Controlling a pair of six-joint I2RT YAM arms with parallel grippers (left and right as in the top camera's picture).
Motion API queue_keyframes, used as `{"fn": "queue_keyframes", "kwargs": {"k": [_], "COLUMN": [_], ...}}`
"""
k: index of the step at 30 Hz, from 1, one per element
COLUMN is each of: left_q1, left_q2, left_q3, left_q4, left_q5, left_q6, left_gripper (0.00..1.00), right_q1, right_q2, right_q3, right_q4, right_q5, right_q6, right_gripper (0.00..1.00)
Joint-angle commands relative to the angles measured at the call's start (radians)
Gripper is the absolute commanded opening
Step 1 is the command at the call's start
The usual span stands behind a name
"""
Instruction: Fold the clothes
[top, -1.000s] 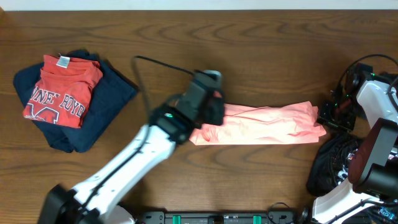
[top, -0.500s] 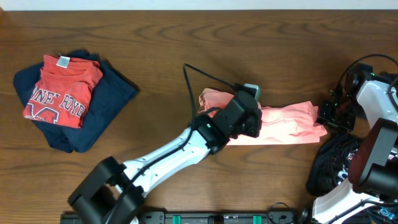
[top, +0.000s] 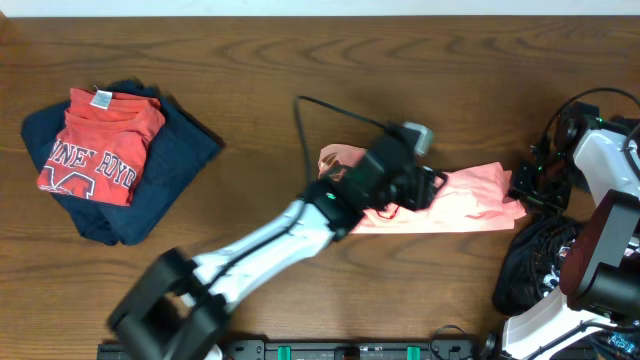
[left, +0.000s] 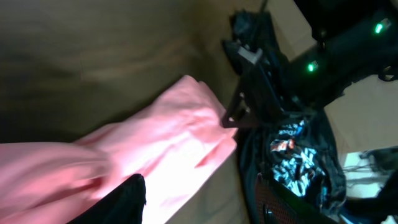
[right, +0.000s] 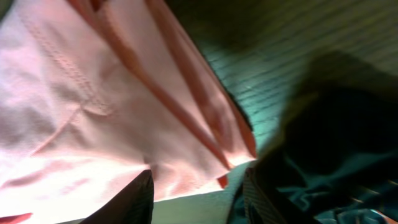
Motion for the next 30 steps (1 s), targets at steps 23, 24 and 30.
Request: {"fn": "queue_keyframes", "kwargs": {"k": [23,24,30], "left_q1": [0.436,0.436,0.436], "left_q2": [-0.060,-0.051,-0.030], "left_q3": [-0.035,-0.035,-0.035], "left_q4": [-0.735,-0.734,-0.731], "left_q5": [-0.098,-0.097,-0.097], "left_q6": [0.068,0.068,0.069], "left_gripper": [0.73,0.73,0.75], "right_q1": [0.615,0.638,0.715], "right_q2": [-0.011,-0.011,-0.011], "right_q3": [0.118,0.097,0.005], "right_q4": [-0.043,-0.022,0.054], "right_q5": [-0.203,-0.193,-0.172], "right_q6": [-0.220,-0.211,-0.178], "right_gripper": [0.58,0.58,0.11]}}
